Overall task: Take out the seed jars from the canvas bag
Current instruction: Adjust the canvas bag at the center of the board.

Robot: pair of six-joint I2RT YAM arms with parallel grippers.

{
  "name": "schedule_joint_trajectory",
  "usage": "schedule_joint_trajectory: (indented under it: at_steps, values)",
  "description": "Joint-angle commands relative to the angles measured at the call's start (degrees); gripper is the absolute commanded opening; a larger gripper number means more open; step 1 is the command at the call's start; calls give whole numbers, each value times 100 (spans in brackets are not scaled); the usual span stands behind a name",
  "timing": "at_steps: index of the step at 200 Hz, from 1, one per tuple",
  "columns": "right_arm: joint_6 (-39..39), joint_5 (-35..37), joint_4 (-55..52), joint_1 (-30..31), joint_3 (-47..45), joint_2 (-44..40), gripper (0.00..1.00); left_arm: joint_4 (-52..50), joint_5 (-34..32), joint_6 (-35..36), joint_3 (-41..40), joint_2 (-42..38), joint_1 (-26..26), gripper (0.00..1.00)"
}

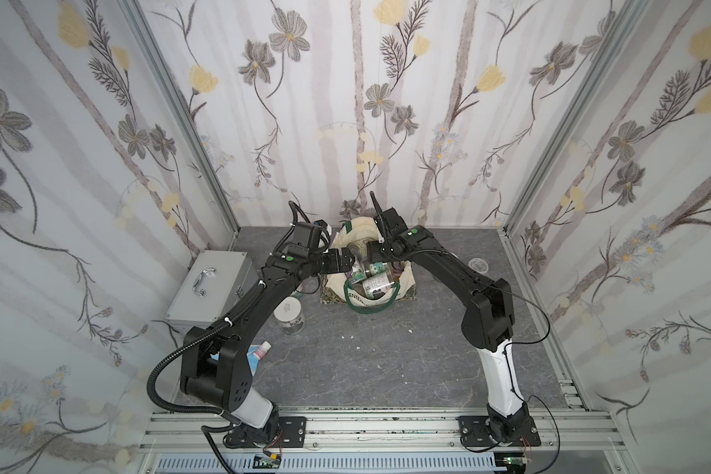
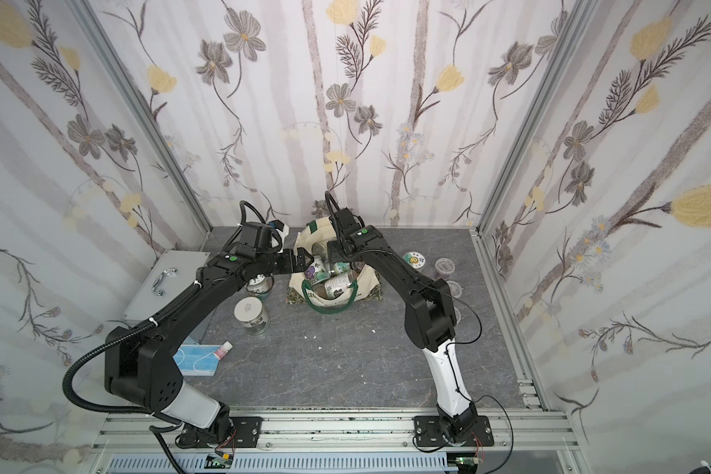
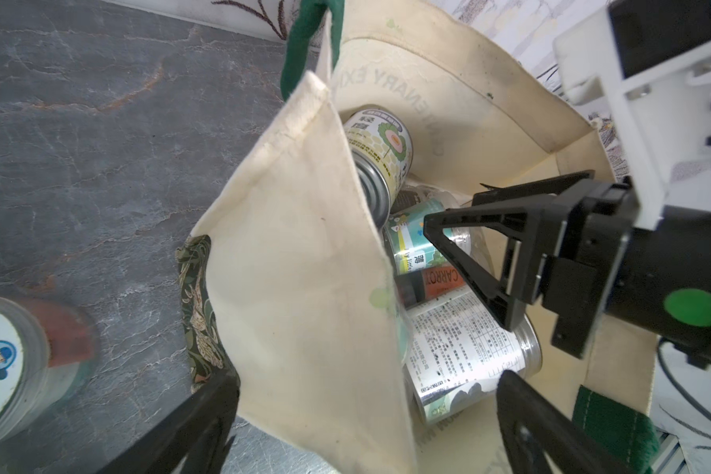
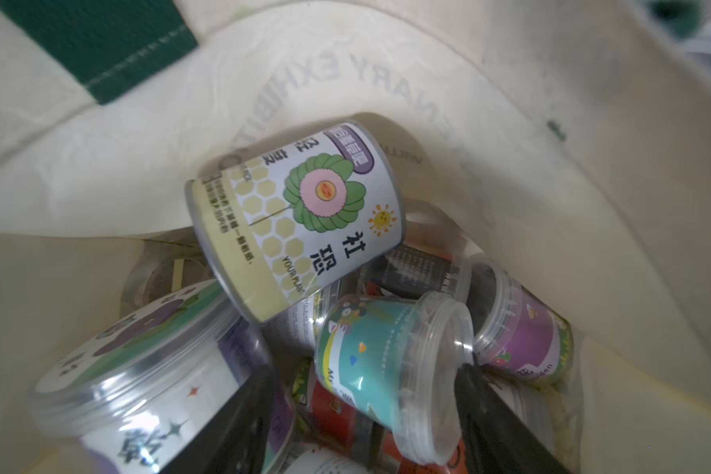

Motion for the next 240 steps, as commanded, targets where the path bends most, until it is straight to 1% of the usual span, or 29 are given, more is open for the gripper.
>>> schedule_joint_trajectory:
  at_steps: [1, 12, 16, 31, 67, 76, 98, 136, 161, 177, 212, 230, 240]
  values:
    - [153, 24, -51, -13, 52, 111, 66, -15, -37, 76, 57, 5, -4, 100]
    - [153, -109, -62, -4, 41, 126, 65, -16, -25, 81, 66, 17, -5, 100]
    - [145, -159, -55, -3, 41, 134, 63, -15, -15, 77, 68, 23, -5, 100]
    - [125, -326, -18, 41, 42, 82, 58, -28, 4, 75, 83, 36, -5, 100]
    - [56, -615, 130, 195, 41, -144, 54, -38, -10, 100, 83, 16, -5, 100]
    - [53, -692, 152, 227, 41, -188, 52, -40, -5, 101, 88, 7, -2, 100]
    - [48, -858, 163, 292, 30, -273, 50, -43, 0, 101, 88, 4, -10, 100]
    - [43, -943, 165, 353, -52, -296, 50, -31, 21, 101, 87, -15, -5, 100]
    - [74, -862, 156, 356, -165, -309, 50, -35, 8, 101, 88, -26, -3, 100]
    - [113, -641, 159, 353, -179, -409, 50, -34, 9, 101, 88, -36, -4, 100]
    - [305, 142, 161, 215, -195, -604, 57, -18, -27, 110, 65, -64, -5, 100]
    - [342, 281, 165, 109, -206, -561, 59, -12, -50, 118, 61, -72, -3, 100]
    - [351, 218, 167, 66, -190, -500, 60, -13, -49, 119, 61, -72, -8, 100]
